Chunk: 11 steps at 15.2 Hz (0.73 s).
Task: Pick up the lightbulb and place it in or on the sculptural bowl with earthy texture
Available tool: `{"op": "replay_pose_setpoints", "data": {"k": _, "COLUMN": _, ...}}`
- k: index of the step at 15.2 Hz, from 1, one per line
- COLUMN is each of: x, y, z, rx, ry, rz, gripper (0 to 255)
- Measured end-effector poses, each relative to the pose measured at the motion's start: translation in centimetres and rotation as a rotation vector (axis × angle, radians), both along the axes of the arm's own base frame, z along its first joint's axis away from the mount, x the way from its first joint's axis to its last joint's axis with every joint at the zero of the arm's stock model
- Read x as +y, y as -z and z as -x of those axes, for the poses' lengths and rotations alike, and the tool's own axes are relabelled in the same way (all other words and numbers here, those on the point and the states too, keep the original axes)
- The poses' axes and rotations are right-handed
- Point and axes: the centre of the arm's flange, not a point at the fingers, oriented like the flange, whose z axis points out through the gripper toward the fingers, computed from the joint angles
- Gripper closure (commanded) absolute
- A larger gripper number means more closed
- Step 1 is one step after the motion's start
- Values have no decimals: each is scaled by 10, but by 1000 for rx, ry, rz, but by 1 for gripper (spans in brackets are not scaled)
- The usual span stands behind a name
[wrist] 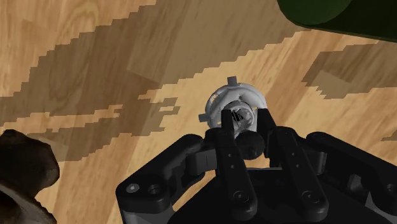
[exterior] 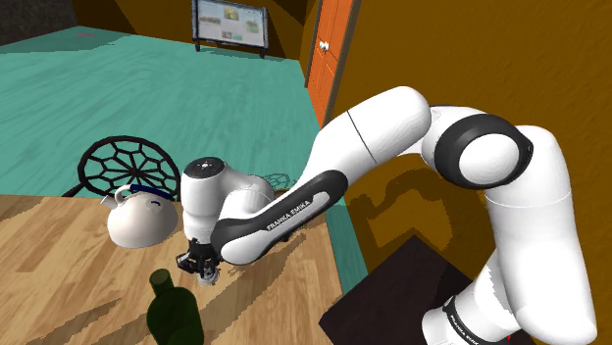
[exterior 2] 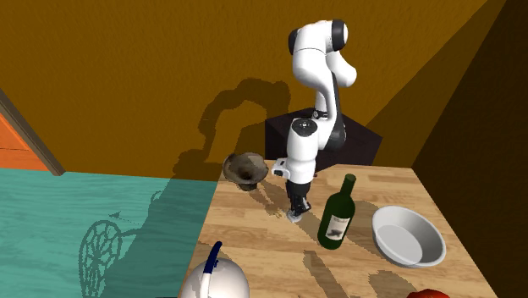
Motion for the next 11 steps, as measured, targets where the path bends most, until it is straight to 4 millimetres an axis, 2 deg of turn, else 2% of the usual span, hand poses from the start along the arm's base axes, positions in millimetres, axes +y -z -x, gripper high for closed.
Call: {"op": "replay_pose_setpoints", "data": {"k": 11, "x": 1, "y": -56, "z": 0, "rx": 0, "ry": 0, "rz": 0, "gripper": 255}}
